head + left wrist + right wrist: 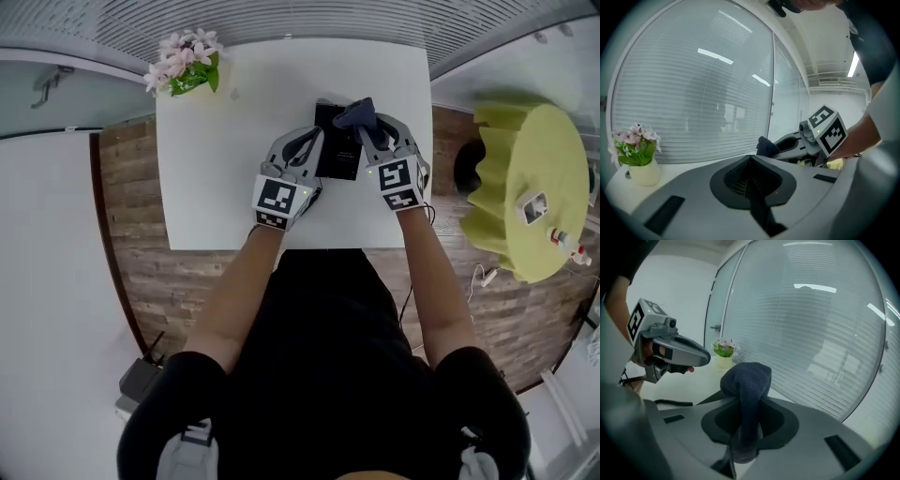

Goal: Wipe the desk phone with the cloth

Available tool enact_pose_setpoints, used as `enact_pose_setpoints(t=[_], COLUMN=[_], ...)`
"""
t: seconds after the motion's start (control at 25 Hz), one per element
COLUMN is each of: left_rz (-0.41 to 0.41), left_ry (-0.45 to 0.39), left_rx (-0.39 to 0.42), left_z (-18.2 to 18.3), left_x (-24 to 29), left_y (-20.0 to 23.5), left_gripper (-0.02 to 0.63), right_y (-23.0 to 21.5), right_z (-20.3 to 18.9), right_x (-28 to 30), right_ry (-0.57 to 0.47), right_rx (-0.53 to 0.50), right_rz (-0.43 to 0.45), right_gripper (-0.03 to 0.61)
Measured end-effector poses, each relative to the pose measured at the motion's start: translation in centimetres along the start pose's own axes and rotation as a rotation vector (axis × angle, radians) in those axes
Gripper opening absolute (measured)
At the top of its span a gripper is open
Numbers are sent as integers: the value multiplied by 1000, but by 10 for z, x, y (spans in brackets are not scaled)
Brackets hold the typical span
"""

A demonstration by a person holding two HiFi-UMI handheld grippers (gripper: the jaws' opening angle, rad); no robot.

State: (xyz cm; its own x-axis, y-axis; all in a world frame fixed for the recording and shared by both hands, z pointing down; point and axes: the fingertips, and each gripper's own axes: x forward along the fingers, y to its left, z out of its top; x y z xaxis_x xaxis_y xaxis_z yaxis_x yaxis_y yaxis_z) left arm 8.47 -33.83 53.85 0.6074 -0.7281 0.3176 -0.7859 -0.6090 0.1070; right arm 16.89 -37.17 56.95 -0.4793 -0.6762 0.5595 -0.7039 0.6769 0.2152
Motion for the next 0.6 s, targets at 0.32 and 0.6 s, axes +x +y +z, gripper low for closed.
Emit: enact_pose_setpoints(t=[0.32,0.6], left_rz=[19,26], left_ry=[22,28], left_rx=[-11,-28], left_z=[-12,-23], left_x=[4,2], left_y=[10,15], left_gripper=[11,11], right_y=[12,24], right_z=[-16,-24], right_x=[39,39], right_ry=[71,89], right_rx=[-184,-263], right_rz=[-11,-5], right_gripper=[92,91])
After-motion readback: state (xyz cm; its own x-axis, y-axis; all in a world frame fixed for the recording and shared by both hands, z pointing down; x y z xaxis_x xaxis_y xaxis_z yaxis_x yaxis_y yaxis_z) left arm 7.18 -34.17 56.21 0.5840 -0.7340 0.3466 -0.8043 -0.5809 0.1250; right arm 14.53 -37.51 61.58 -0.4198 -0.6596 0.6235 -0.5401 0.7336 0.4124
